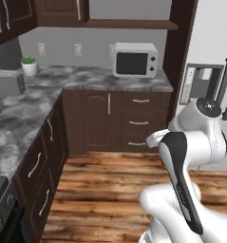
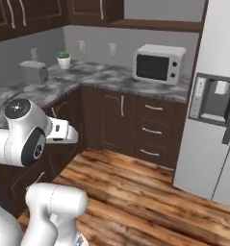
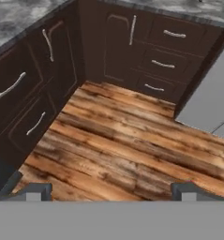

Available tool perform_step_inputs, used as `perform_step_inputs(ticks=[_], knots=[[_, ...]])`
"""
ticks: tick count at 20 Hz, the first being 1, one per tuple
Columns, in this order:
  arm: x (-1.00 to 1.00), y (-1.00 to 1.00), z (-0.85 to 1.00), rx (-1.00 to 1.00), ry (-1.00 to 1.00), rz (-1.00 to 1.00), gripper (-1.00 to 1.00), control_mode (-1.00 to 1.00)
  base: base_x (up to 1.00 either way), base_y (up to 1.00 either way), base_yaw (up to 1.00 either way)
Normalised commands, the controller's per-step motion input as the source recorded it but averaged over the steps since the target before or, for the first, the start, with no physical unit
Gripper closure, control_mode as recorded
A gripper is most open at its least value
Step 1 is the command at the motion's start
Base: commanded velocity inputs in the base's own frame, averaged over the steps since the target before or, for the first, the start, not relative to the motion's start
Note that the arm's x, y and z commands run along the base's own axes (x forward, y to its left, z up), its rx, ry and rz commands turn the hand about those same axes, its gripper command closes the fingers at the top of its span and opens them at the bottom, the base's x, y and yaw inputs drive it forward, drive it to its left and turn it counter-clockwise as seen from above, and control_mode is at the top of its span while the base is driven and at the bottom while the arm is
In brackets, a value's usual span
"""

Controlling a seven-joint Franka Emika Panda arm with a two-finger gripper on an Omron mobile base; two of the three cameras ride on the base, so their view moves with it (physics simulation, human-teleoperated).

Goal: Retrieve the steak from the fridge and place it on the saucepan with marinade on the stove.

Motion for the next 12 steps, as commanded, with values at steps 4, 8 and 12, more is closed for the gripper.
perform_step_inputs(ticks=[4,8,12], knots=[[0.0,0.0,0.0,0.0,0.0,0.0,-1.0,1.0,0.27,0.0,-0.61],[0.0,0.0,0.0,0.0,0.0,0.0,-1.0,1.0,0.64,0.0,-0.31],[0.0,0.0,0.0,0.0,0.0,0.0,-1.0,1.0,0.78,0.0,-0.1]])
